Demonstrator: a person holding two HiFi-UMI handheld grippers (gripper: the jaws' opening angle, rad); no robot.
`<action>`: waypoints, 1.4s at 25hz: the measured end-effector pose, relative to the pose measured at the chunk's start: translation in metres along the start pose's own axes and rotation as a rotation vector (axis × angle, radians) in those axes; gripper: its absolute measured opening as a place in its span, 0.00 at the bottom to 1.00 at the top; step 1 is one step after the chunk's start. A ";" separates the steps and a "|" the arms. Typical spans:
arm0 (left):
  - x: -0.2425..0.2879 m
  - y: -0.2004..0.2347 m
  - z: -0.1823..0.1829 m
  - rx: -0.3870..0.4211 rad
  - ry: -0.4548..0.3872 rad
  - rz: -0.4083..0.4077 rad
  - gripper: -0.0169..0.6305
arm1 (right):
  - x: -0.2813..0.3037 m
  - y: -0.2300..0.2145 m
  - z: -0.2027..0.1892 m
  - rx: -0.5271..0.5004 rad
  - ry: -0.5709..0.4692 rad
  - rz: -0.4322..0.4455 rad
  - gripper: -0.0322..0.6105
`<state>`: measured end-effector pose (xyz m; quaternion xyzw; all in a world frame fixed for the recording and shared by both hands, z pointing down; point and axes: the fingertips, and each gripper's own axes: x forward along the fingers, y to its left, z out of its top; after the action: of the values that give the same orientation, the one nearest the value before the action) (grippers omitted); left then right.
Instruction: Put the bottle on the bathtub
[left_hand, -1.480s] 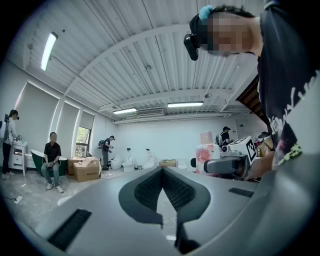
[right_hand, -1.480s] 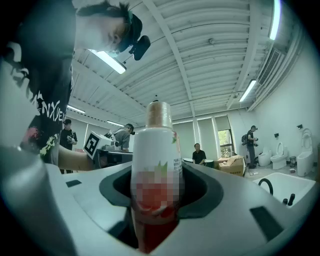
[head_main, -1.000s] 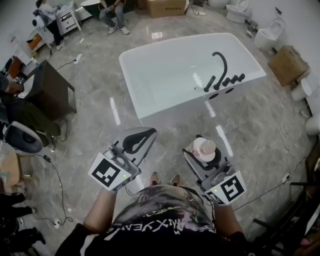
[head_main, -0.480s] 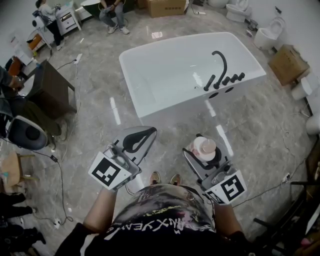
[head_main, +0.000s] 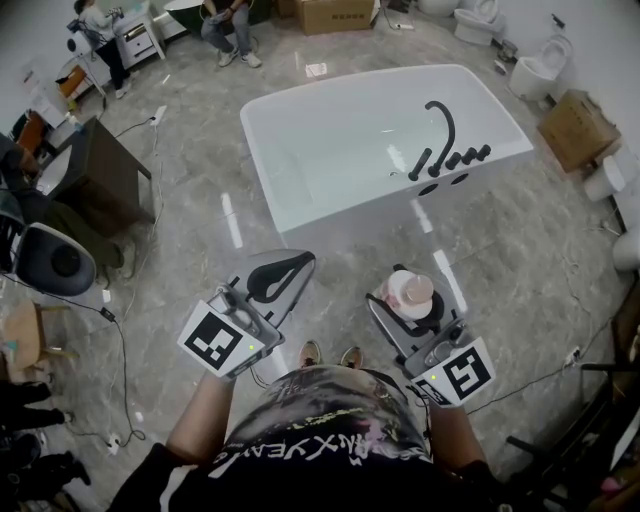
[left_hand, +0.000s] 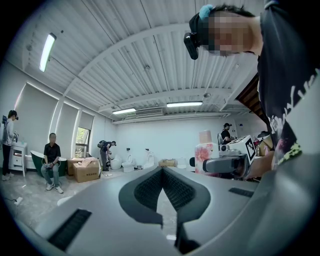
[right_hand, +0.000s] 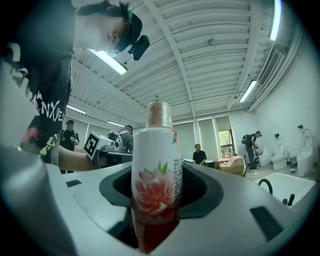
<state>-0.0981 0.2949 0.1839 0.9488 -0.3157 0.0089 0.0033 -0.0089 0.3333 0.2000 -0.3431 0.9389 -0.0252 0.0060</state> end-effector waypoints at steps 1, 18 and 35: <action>0.000 -0.001 0.000 0.000 0.002 0.000 0.04 | -0.001 0.000 0.000 0.006 -0.003 0.003 0.39; 0.005 -0.022 0.000 0.007 0.003 -0.011 0.04 | -0.019 0.004 0.003 0.003 -0.028 0.014 0.39; 0.031 -0.070 -0.005 0.010 0.015 0.001 0.04 | -0.067 -0.010 -0.001 0.001 -0.029 0.033 0.39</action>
<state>-0.0316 0.3319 0.1899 0.9486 -0.3160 0.0177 0.0011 0.0492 0.3686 0.2006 -0.3278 0.9443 -0.0205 0.0204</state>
